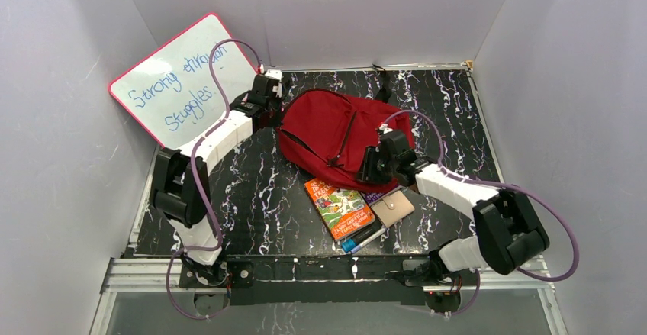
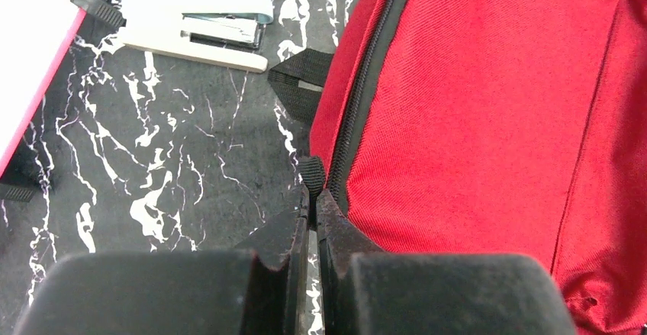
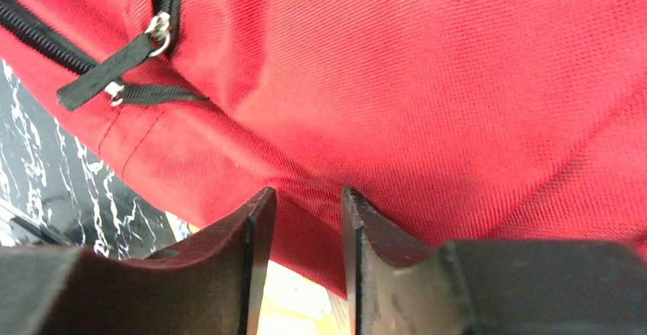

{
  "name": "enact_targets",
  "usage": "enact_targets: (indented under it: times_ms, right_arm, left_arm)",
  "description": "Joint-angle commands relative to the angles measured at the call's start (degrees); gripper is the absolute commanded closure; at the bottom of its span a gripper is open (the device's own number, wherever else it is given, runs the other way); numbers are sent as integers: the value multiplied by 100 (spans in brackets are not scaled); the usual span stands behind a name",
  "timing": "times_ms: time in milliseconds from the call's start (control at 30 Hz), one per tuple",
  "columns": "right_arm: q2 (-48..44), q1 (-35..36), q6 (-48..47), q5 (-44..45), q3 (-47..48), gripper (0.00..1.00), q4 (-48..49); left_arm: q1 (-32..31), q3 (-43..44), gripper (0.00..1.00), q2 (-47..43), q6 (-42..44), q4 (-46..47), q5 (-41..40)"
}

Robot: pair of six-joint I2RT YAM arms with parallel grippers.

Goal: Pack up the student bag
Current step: Unzip the student bag at the center of the board.

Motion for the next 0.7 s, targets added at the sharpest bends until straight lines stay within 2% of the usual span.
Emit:
enact_targets:
  times_ms: [0,67,167,233,367,400,500,667]
  right_arm:
    - [-671,15,-654,-49,36,48,-113]
    - [-1006,71,-922,-169,209,41,108]
    - [-999,389,-1412,-249,665,33,369]
    - [-711,761,-1751,-196,1123,29,454]
    - [26,1462,-2121,-51,1817,28,482]
    - [169,1596,-2192,-6,1854,28,732]
    - [595,1830,-2340,147,1937,26,1332]
    - [1445,2154,-2730,783,2443,19,1622]
  left_arm:
    - [152,-41,100,-355,197,288,323]
    - [152,-181,100,-515,170,350,468]
    - [148,-277,100,-740,147,375,789]
    - [144,-304,100,-840,118,371,1016]
    - [143,-322,100,-1019,77,278,1372]
    - [143,-332,100,-1049,52,260,1383]
    - [143,-335,100,-1124,-50,201,1718]
    - [143,-298,100,-1218,-187,164,2015]
